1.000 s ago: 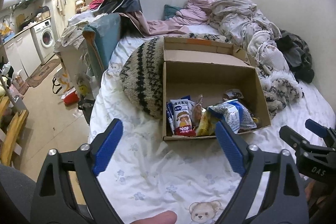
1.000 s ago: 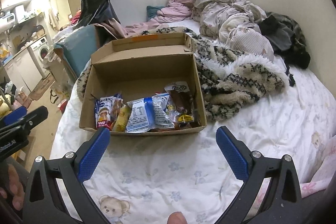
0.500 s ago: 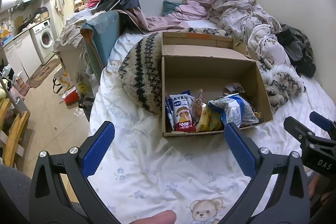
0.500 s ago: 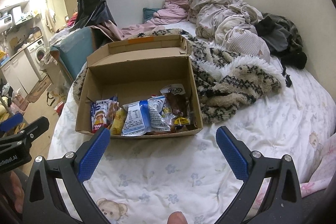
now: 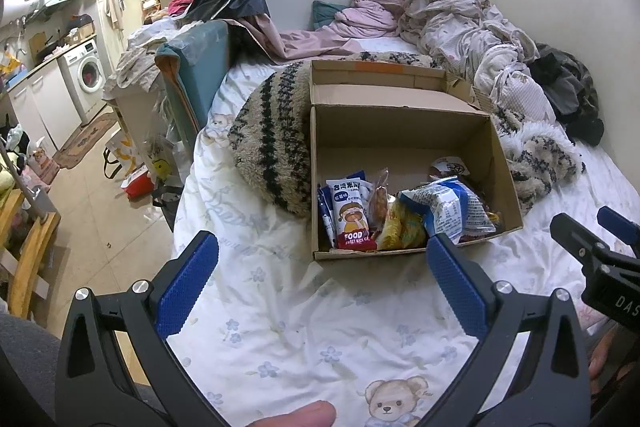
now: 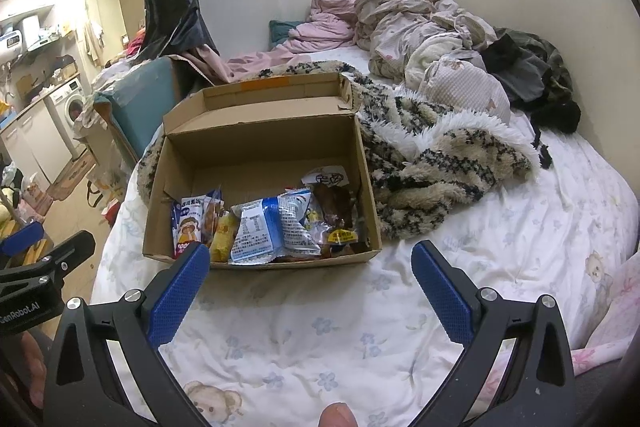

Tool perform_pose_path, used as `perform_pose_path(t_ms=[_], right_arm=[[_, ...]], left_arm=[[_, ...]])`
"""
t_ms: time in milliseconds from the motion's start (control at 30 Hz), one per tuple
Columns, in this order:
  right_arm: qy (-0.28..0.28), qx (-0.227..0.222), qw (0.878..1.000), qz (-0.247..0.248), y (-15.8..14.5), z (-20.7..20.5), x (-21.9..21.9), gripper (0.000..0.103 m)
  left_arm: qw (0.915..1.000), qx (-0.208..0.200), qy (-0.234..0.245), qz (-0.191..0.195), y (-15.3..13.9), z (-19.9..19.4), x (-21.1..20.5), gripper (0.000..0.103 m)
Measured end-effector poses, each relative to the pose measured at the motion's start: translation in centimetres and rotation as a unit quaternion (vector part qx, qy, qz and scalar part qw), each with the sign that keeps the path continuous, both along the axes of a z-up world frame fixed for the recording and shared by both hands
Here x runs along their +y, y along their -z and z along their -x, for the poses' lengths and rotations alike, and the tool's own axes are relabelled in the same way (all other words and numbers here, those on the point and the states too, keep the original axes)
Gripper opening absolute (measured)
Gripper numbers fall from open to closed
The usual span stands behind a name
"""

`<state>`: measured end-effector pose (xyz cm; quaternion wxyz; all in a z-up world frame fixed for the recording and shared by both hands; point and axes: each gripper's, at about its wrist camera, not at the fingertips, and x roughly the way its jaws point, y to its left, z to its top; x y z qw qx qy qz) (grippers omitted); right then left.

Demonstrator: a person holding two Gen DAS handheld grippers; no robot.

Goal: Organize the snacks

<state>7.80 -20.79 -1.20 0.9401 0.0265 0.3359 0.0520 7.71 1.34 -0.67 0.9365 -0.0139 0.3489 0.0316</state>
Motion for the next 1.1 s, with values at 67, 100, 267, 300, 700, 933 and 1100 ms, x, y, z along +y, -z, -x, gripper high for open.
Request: perform_pose_path(t_ms=[67,100,267,300,700,933,1100], right_arm=[[0.002,-0.002,1.000,0.001,-0.02,0.04,-0.05,0.103],[0.002,-0.002,1.000,0.002,-0.03,0.08,-0.09,0.103],[0.004,-0.002,1.000,0.001,-0.06,0.11,-0.20,0.103],[0.004,-0.003,1.000,0.001,-0.06,0.10,-0.23,0.103],[0.007,-0.006,1.000,0.000,-0.12,0.14,-0.35,0.103],[0.008,-0.006,1.000,-0.001,-0.11,0.07,-0.40,0.103],[0.008,-0.006,1.000,-0.001,-0.13,0.09,-0.42,0.103]], left_arm=[[1.0000,0.000,-0.001,0.001,0.05,0.01,-0.02,0.103],[1.0000,0.000,0.000,0.001,0.00,0.01,0.03,0.103],[1.0000,0.002,0.002,0.001,0.11,-0.08,-0.17,0.103],[1.0000,0.003,0.001,0.002,0.09,-0.05,-0.10,0.103],[0.9999,0.009,0.001,0.004,0.23,-0.28,-0.13,0.103],[0.9999,0.011,0.002,0.005,0.25,-0.33,-0.10,0.103],[0.9999,0.009,0.005,0.005,0.34,-0.35,-0.16,0.103]])
